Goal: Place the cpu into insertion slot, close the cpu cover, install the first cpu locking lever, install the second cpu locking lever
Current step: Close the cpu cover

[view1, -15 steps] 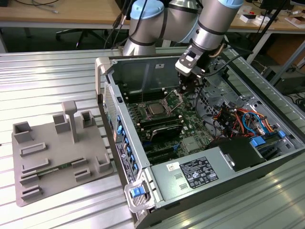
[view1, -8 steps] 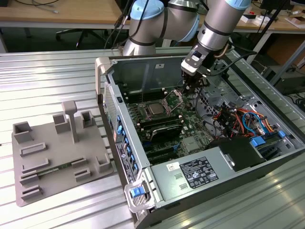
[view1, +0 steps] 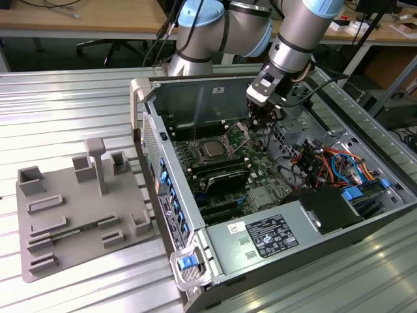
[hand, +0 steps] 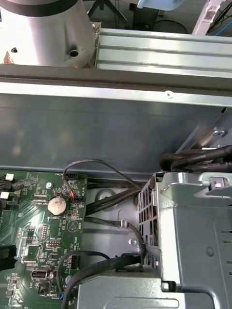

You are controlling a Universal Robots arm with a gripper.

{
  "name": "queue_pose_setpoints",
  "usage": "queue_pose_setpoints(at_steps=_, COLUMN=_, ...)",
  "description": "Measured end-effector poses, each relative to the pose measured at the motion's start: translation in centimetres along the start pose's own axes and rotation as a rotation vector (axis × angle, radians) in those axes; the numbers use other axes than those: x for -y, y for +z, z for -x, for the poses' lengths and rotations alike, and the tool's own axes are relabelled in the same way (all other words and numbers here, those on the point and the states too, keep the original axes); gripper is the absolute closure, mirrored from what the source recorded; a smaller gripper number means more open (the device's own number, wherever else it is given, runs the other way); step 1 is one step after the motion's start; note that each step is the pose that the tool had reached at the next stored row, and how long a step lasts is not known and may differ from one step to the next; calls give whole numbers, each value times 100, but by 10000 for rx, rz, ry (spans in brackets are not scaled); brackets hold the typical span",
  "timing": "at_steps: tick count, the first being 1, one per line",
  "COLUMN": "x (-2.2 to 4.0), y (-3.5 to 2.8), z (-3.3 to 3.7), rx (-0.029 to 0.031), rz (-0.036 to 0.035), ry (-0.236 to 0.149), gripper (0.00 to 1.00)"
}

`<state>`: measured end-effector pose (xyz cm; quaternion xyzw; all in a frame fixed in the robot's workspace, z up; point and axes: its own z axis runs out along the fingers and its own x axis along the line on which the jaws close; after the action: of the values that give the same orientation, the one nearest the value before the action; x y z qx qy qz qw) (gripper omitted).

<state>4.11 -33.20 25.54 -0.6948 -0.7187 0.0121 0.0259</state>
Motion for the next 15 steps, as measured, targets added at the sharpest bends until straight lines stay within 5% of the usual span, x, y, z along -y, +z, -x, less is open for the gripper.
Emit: queue_pose_setpoints(at_steps=15, x=307, y=17, z=-11, rx=-104, rz=11, ry=-5, gripper=89)
